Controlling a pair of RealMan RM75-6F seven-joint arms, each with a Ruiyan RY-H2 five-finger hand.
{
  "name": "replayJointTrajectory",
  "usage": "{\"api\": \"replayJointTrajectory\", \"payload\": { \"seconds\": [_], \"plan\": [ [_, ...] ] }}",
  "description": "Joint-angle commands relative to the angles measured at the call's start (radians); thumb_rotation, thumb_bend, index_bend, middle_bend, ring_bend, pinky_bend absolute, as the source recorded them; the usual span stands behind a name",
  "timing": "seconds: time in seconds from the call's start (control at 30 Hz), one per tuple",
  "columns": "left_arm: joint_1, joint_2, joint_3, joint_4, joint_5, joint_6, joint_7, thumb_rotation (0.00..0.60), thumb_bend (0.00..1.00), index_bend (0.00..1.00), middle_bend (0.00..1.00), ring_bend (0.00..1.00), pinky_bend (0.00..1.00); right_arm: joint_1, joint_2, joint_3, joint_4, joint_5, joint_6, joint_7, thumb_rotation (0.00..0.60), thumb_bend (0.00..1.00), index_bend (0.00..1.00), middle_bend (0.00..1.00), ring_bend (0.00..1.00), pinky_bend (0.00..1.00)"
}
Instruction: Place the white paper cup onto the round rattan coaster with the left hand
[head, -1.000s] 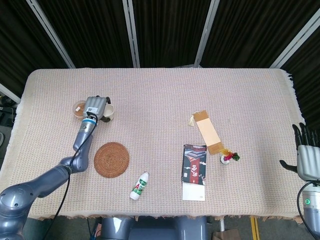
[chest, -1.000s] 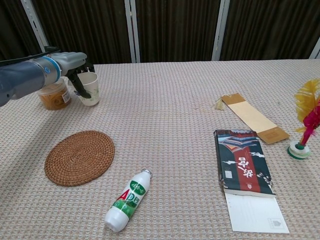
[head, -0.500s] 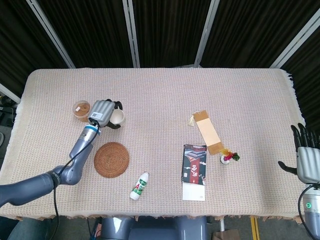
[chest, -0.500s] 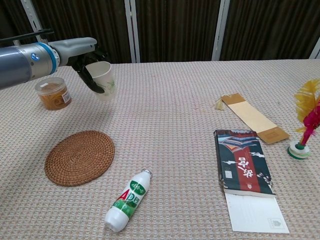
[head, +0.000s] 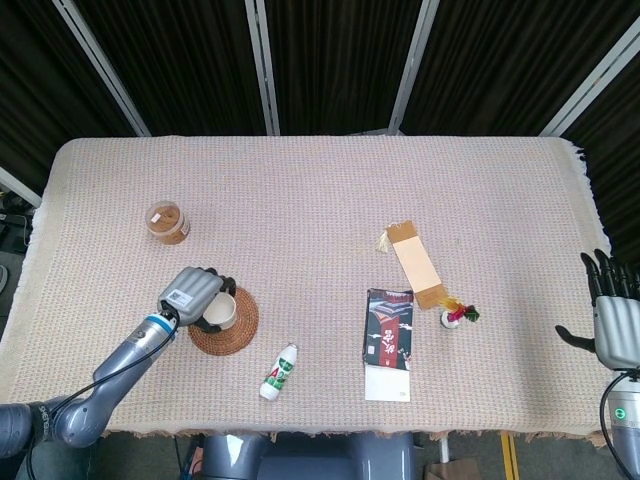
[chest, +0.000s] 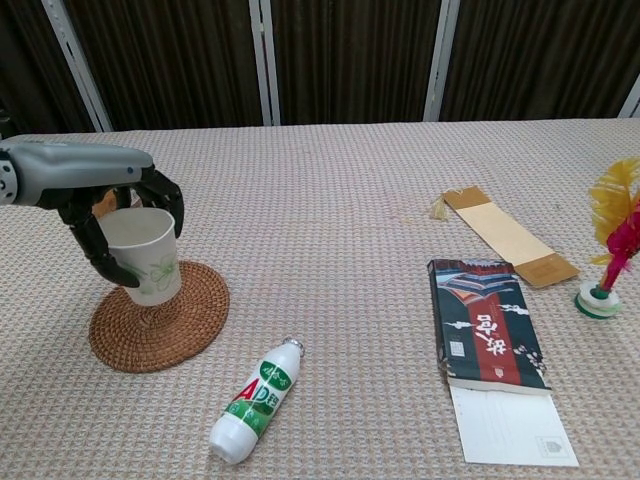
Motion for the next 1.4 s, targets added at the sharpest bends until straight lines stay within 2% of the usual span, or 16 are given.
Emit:
{"api": "replayJointTrajectory", "payload": {
  "seconds": [0.03,0.17,0.43,0.5,0.57,0.63,0.73,0.83,0.97,1.1,1.27,1.4],
  "plan": [
    [0.0,-0.012,0.019,0.011,-0.025,0.021,0.026,0.6,0.15,0.39,0.44,0.32,0.4,0.0,0.001,0.001,0.002,0.001,0.0,0.0,0.6,0.0,0.0,0.0,0.0,0.0],
    [-0.012,-0.04,0.03,0.035,-0.069,0.027,0.043,0.6,0.15,0.39,0.44,0.31,0.4,-0.001,0.001,0.002,0.002,0.003,0.001,0.001,0.6,0.0,0.0,0.0,0.0,0.0],
    [-0.027,-0.072,0.037,0.066,-0.087,0.027,0.04,0.6,0.14,0.37,0.42,0.3,0.39,-0.003,0.004,0.003,0.0,0.007,0.003,0.002,0.6,0.0,0.0,0.0,0.0,0.0],
    [-0.03,-0.078,0.041,0.073,-0.087,0.036,0.048,0.6,0.08,0.32,0.32,0.23,0.36,-0.003,0.005,0.002,0.0,0.007,0.002,0.003,0.6,0.0,0.0,0.0,0.0,0.0],
    [-0.03,-0.08,0.045,0.075,-0.088,0.038,0.047,0.6,0.01,0.19,0.12,0.07,0.25,-0.003,0.005,0.002,0.0,0.007,0.002,0.002,0.6,0.0,0.0,0.0,0.0,0.0],
    [-0.031,-0.071,0.052,0.07,-0.086,0.038,0.048,0.6,0.0,0.08,0.02,0.0,0.17,-0.003,0.005,0.002,0.0,0.007,0.002,0.003,0.6,0.0,0.0,0.0,0.0,0.0],
    [-0.028,-0.052,0.056,0.053,-0.084,0.05,0.049,0.6,0.0,0.0,0.0,0.0,0.09,-0.003,0.006,0.002,-0.002,0.006,0.002,0.006,0.6,0.0,0.0,0.0,0.0,0.0],
    [-0.012,-0.02,0.048,0.02,-0.064,0.082,0.022,0.6,0.0,0.0,0.0,0.0,0.02,-0.005,0.008,0.001,-0.005,0.001,0.006,0.01,0.6,0.0,0.0,0.0,0.0,0.0],
    [0.044,0.035,0.029,-0.031,0.03,0.174,-0.055,0.6,0.0,0.0,0.0,0.0,0.0,-0.009,0.012,-0.001,-0.011,-0.01,0.015,0.015,0.6,0.0,0.0,0.0,0.0,0.0],
    [0.16,0.084,0.031,-0.068,0.197,0.368,-0.163,0.6,0.0,0.0,0.0,0.0,0.0,-0.015,0.02,-0.005,-0.024,-0.03,0.029,0.028,0.6,0.0,0.0,0.0,0.0,0.0],
    [0.305,0.126,0.103,-0.092,0.366,0.556,-0.245,0.6,0.0,0.0,0.0,0.0,0.0,-0.029,0.035,-0.008,-0.044,-0.05,0.051,0.053,0.6,0.0,0.0,0.0,0.0,0.0],
    [0.399,0.141,0.162,-0.08,0.472,0.663,-0.293,0.6,0.0,0.0,0.0,0.0,0.0,-0.037,0.047,-0.012,-0.052,-0.067,0.062,0.078,0.6,0.0,0.0,0.0,0.0,0.0]
  ]
}}
